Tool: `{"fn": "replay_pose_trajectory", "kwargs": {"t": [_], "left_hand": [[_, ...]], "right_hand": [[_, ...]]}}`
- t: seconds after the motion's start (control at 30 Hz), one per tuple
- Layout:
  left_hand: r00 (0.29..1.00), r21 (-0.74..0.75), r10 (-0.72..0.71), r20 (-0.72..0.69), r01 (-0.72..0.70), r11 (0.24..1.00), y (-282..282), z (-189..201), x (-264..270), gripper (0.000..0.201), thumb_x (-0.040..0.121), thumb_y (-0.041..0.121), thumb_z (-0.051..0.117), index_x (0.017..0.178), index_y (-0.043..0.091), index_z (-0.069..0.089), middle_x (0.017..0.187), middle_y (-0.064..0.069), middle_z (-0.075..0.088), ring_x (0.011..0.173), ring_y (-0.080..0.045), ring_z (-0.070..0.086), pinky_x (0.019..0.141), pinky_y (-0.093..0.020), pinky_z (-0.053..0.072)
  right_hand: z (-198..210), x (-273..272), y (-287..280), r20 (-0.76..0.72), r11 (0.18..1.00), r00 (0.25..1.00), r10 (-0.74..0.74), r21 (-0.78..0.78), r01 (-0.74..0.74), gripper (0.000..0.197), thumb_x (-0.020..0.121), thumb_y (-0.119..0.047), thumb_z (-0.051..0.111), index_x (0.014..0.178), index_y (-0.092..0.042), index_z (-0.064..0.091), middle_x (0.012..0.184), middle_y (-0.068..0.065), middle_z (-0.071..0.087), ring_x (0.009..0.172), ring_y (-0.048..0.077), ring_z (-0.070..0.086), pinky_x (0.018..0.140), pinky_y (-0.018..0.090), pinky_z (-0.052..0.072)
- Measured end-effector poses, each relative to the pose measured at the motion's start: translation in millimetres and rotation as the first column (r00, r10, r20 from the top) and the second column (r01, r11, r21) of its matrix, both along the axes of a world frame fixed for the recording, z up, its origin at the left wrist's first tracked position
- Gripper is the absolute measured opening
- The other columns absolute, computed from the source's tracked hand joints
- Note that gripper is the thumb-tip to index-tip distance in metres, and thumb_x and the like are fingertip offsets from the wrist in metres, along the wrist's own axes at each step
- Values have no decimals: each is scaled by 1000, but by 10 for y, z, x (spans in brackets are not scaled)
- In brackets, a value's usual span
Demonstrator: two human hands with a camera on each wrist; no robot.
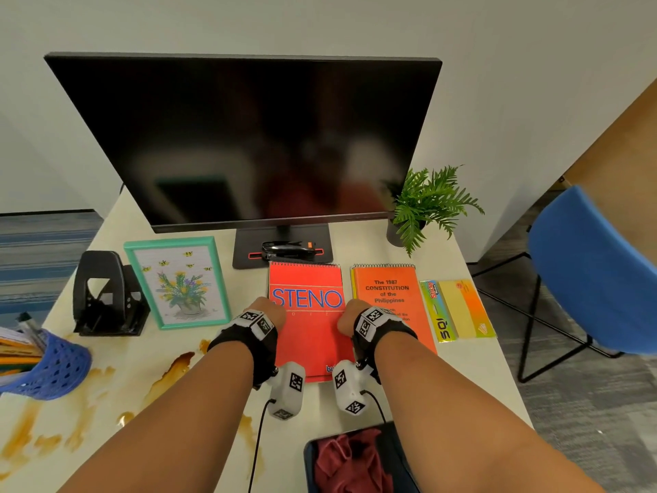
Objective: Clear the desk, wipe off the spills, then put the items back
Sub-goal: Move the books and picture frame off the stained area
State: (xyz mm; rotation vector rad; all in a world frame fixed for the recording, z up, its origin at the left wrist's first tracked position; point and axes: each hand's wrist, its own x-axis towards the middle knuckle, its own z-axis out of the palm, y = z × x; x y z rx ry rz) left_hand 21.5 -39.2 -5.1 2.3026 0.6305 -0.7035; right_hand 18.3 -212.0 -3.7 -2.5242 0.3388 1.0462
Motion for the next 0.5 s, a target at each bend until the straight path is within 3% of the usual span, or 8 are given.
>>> {"fn": "replay_pose_trajectory", "kwargs": {"t": [0.07,0.13,0.2,0.27,0.3,0.4,0.5], "left_hand": [[998,-91,40,41,-36,995,20,17,-2,11,95,18,48,88,12,54,91,-8,56,83,-24,51,75,-28,41],[991,-211,114,65,-98,973,32,78,-23,19,91,20,52,81,9,64,85,-11,67,83,-32,63,80,-34,51],[969,-307,203,144,-151,940,26,159,-76,20,88,20,56,97,8,69,96,-15,71,93,-34,67,88,-39,54],[945,-308,221,243,-141,941,-4,269,-113,34,90,18,57,123,7,60,114,-15,67,104,-32,64,91,-34,50],[933,-300,209,295,-117,947,-15,320,-115,38,92,17,56,129,8,55,119,-14,65,107,-31,62,91,-33,47],[891,-288,179,416,-58,956,-34,478,-100,39,93,16,53,132,12,48,122,-11,63,108,-30,61,95,-36,48],[875,-240,125,468,-10,971,-46,572,-90,36,93,7,49,129,10,45,118,-12,61,104,-30,60,84,-31,45]], "right_hand": [[-5,3,26,-4,998,998,-56,27,56,22,86,-10,47,65,-15,46,66,1,49,58,16,48,67,28,43],[42,32,42,37,982,989,-142,129,136,11,86,-14,51,76,-13,56,77,3,59,76,22,62,74,30,50],[84,98,74,77,944,965,-250,240,226,18,87,-14,55,101,-8,64,97,8,66,89,24,65,77,30,53],[168,165,88,99,889,926,-363,336,313,34,84,-13,59,116,-4,60,106,8,66,85,22,64,71,27,52],[211,198,75,119,851,892,-435,380,364,39,82,-13,61,120,-5,57,111,9,66,90,24,65,74,27,52],[389,214,28,214,776,804,-555,481,407,47,82,-10,66,125,-7,47,119,9,61,108,27,61,84,28,47],[531,192,-8,334,758,757,-562,574,310,52,82,-9,67,128,-9,44,120,8,62,108,25,61,89,30,48]]}}
